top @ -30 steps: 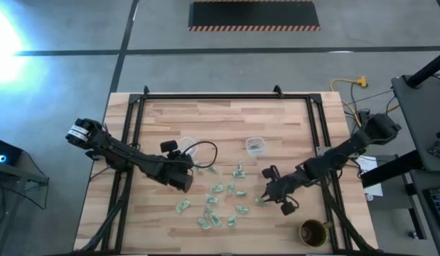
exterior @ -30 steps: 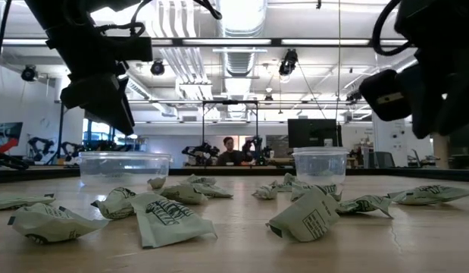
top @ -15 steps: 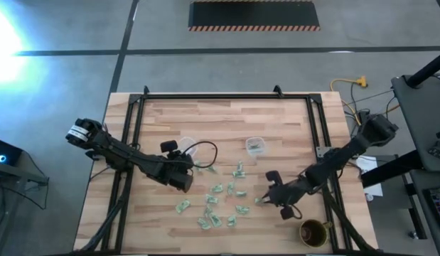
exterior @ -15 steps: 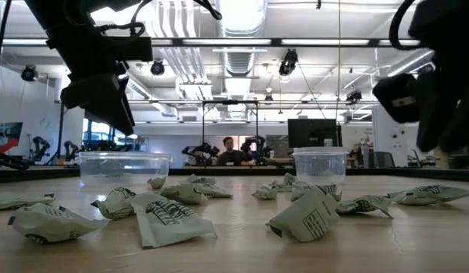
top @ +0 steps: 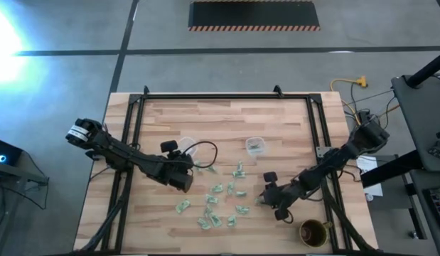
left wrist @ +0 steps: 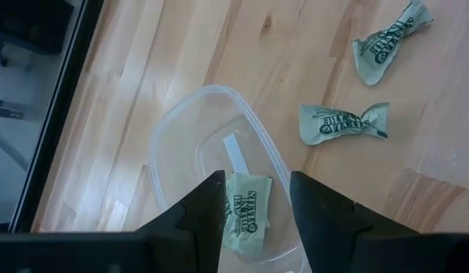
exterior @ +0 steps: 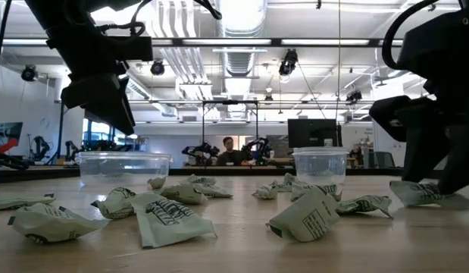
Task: Pick and place Stevia / Truvia into bins
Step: Put the light green stevia packet into the right transparent container
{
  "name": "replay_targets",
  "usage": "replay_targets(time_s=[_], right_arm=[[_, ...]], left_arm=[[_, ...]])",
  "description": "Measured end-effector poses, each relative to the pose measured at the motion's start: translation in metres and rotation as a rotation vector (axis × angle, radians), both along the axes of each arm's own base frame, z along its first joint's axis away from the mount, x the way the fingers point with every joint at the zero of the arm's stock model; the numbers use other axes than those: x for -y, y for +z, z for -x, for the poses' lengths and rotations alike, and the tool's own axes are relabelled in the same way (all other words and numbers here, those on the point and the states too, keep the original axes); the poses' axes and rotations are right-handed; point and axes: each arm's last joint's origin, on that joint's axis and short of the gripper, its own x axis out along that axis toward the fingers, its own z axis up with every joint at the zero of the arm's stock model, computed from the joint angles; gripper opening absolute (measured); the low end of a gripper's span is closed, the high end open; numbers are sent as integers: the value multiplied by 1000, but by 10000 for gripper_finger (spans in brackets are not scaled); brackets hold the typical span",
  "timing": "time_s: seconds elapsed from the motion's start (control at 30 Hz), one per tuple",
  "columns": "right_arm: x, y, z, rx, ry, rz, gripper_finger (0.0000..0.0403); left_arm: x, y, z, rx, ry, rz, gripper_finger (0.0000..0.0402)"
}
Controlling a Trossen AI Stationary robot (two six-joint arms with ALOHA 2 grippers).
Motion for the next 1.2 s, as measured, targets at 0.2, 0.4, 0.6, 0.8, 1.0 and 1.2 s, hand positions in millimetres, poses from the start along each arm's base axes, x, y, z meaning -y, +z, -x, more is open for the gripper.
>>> replay_targets(time_s=[0.2, 0.4, 0.6, 0.8, 1.0, 1.2], right_arm=[[0, -3, 0, -16, 6, 3, 151], [0, -4, 0, -17, 23, 18, 105], [0, -4, 0, -10, 62, 50, 34], [1, 0, -1, 29, 83, 115, 9], [0, 25, -9, 155, 109, 258, 9], [18, 60, -10, 225, -85, 490, 9]], left_arm=[[0, 0, 0, 1, 0, 0, 132], [0, 0, 0, 3, 0, 1, 132], [0, 0, 0, 2, 0, 1, 132], [0, 0, 0, 2, 0, 1, 132], [0, 0, 0, 3, 0, 1, 132], [0, 0, 0, 3, 0, 0, 132]])
